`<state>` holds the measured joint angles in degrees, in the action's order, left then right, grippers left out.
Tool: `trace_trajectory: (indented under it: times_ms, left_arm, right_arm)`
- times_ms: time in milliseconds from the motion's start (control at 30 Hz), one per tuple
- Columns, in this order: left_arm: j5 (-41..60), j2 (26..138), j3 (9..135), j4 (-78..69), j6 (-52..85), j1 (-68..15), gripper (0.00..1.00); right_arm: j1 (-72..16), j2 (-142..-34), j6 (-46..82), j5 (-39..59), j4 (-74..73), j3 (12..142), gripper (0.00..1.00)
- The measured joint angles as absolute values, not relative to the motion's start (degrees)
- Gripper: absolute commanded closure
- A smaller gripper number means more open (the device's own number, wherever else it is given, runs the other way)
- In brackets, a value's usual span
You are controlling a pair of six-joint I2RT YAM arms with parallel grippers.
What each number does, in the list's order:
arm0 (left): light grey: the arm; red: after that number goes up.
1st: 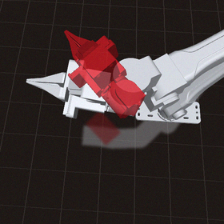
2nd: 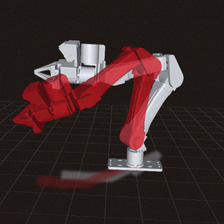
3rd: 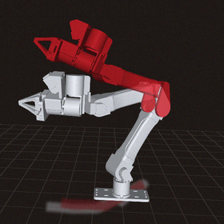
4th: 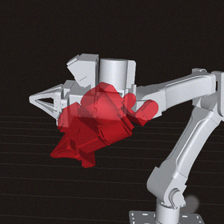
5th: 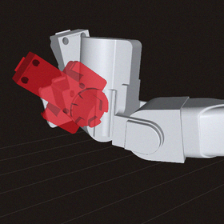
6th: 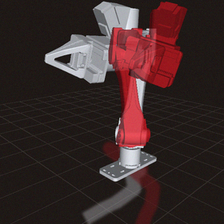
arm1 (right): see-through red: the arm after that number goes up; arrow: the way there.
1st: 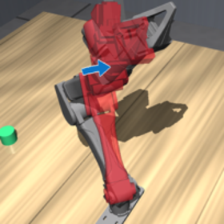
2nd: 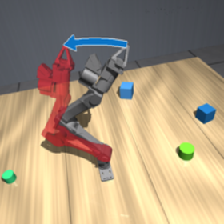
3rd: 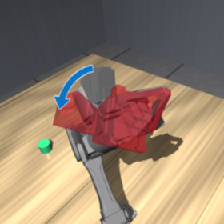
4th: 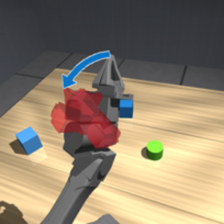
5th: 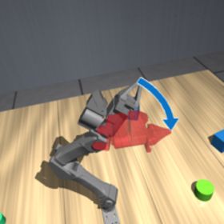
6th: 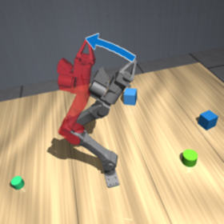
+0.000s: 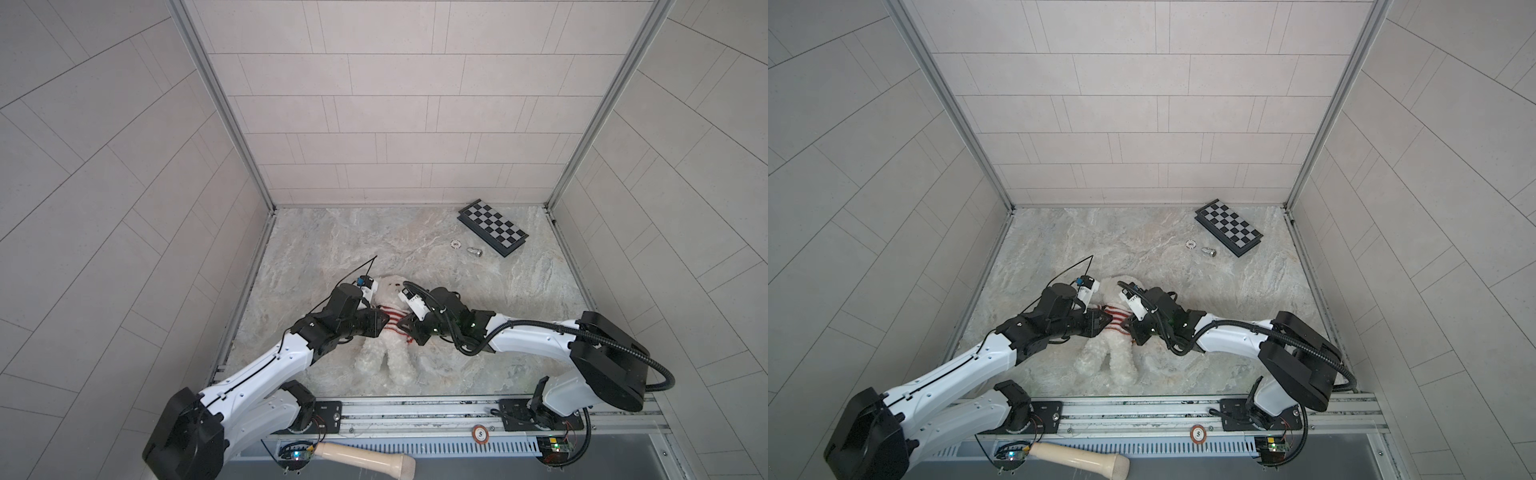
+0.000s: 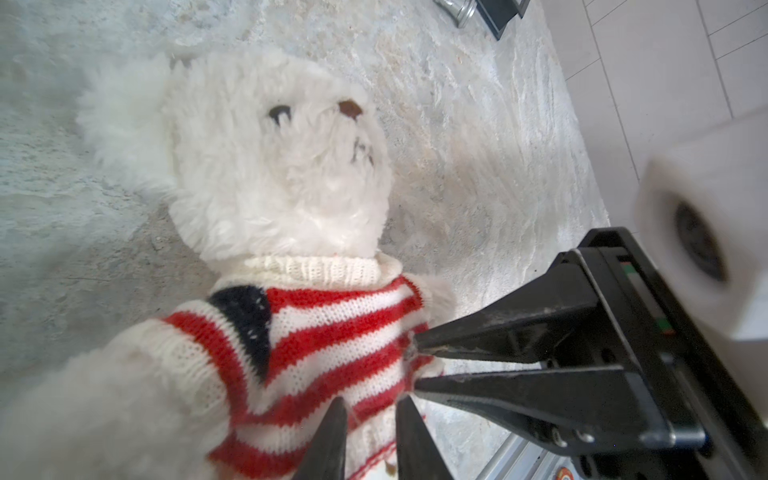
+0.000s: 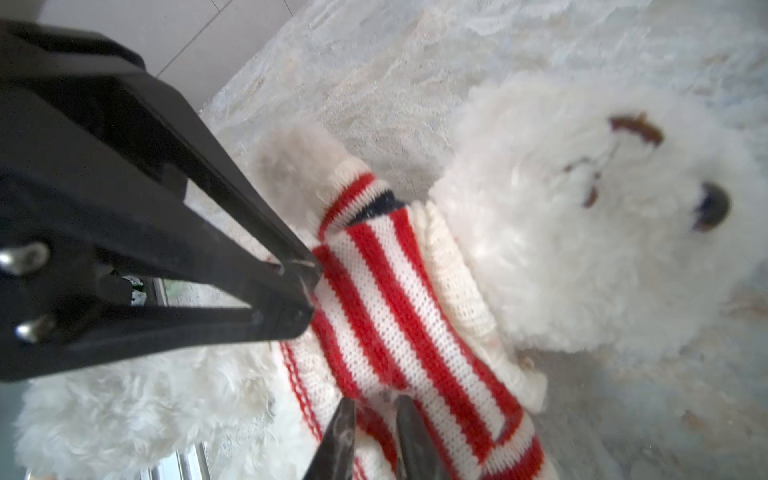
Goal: Dress the teddy bear
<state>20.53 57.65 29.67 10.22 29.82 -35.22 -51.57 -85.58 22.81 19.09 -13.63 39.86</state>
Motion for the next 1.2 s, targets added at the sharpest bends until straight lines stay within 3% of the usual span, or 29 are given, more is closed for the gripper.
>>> trace_trajectory:
  times_ms: [467,700,1200]
  left_arm:
    - [18.63,56.4,27.0,12.16,29.06,-36.42,0.76]
    - [17.65,55.61,33.87,17.45,26.39,-35.64,0.76]
    - [19.7,68.38,37.34,14.26,22.33,-29.63,0.77]
  right_arm:
    - [-52.21,-85.1,23.92,18.83,-11.44,37.39,0.79]
    - [-51.88,-80.93,21.78,15.97,-8.19,40.03,0.79]
    - [-46.46,-89.3,20.58,16.29,-16.6,41.23,0.82]
